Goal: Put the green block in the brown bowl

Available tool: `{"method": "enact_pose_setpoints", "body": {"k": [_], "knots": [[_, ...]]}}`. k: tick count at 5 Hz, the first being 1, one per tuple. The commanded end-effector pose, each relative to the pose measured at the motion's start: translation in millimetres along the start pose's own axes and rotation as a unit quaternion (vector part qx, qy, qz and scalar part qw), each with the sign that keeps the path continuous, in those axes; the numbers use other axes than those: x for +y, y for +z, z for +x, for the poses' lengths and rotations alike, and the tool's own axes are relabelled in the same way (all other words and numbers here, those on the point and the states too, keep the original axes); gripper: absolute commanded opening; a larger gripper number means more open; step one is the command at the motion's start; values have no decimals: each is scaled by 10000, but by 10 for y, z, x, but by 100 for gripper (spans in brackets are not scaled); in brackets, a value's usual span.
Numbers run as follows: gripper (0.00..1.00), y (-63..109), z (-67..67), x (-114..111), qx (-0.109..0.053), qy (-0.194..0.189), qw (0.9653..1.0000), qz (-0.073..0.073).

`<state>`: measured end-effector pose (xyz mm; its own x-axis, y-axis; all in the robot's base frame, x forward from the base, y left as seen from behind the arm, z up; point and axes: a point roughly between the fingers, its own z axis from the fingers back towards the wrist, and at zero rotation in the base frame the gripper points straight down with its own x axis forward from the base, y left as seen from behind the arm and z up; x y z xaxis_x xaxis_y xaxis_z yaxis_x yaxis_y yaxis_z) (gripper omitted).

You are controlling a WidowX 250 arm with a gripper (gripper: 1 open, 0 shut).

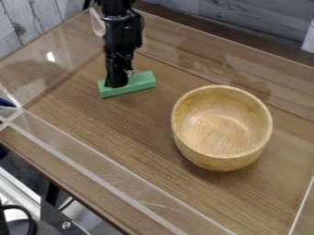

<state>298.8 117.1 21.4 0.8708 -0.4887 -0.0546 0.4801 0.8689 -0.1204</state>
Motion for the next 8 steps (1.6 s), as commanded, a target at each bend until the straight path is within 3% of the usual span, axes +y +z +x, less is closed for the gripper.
{"method": "enact_pose_setpoints", "body": {"k": [1,8], "knots": [[0,-189,90,-41,83,-9,9999,-96],[0,336,337,-159,-98,48,9995,287]]}}
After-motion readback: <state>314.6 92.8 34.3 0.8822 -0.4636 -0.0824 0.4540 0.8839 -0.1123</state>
